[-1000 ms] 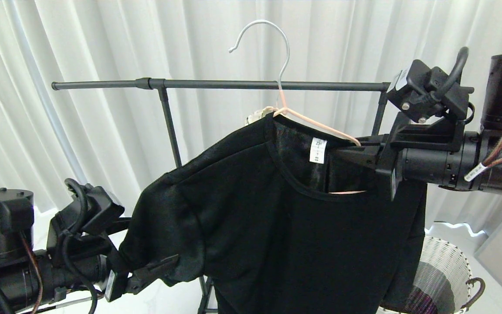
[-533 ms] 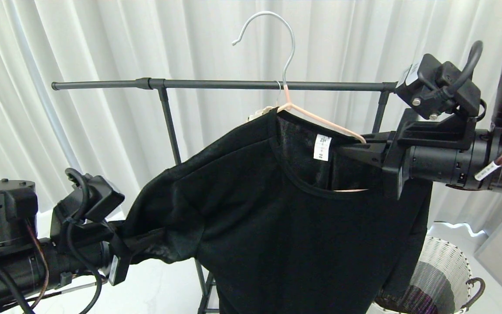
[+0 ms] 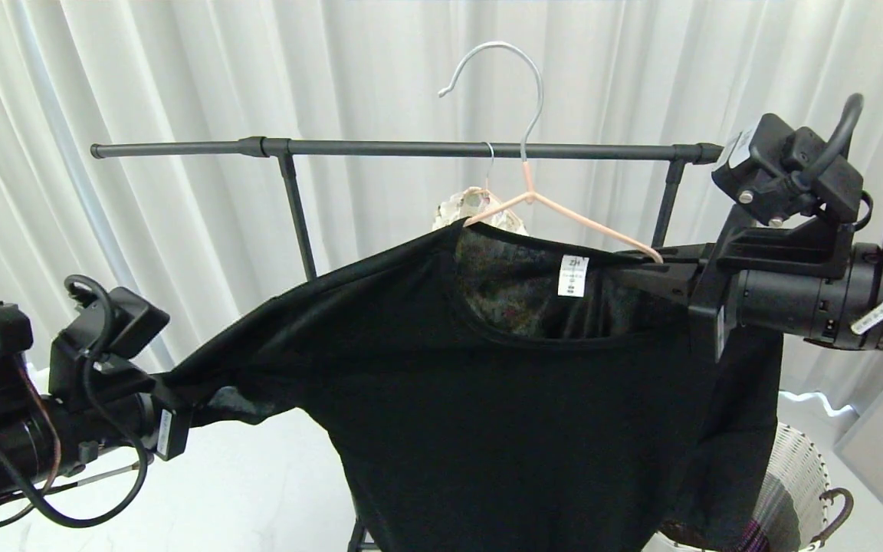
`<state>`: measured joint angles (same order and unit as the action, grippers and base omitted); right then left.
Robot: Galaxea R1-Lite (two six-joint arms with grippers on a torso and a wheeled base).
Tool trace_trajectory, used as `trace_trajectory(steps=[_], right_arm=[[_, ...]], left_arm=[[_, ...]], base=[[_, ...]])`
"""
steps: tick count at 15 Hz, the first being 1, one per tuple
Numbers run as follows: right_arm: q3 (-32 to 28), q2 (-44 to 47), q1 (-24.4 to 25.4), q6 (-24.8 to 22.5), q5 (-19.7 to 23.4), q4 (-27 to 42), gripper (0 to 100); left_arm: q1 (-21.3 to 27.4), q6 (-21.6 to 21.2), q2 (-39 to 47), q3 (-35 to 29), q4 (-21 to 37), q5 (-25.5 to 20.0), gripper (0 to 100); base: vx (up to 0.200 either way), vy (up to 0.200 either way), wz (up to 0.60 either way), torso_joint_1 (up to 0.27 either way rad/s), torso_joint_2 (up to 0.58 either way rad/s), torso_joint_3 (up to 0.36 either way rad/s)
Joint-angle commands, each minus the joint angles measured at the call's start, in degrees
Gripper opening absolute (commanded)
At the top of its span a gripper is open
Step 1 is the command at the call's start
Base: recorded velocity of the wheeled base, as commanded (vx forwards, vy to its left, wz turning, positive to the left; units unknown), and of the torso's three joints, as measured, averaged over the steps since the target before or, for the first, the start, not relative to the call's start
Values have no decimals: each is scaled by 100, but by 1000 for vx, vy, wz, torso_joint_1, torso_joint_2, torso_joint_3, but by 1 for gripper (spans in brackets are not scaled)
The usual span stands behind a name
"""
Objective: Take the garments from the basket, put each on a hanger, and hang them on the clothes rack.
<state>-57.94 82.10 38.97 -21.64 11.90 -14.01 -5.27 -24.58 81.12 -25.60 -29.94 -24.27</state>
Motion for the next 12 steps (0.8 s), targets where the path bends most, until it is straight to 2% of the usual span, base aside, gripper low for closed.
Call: trace_trajectory(steps=[1, 4, 7, 8, 11, 12], right_arm=[[37, -1, -65, 11, -74, -190, 0], [37, 87, -57, 116, -267, -436, 0], [37, 95, -57, 116, -276, -445, 0], [46, 95, -57, 116, -285, -445, 0], [90, 51, -57, 116, -364, -454, 0], [116, 34, -57, 125, -364, -454, 0]], left_arm=[[-238, -3, 9, 82, -3, 10, 0], [-115, -12, -78, 196, -3, 10, 0], [96, -3, -245, 231, -3, 10, 0], [122, -3, -272, 249, -3, 1, 100], [122, 41, -316, 249, -3, 1, 100], [122, 190, -404, 257, -3, 1, 100]], base=[[0, 0, 0, 0, 0, 0], [0, 0, 0, 0, 0, 0], [0, 0, 0, 0, 0, 0], [0, 0, 0, 0, 0, 0], [0, 0, 0, 0, 0, 0], [0, 0, 0, 0, 0, 0]])
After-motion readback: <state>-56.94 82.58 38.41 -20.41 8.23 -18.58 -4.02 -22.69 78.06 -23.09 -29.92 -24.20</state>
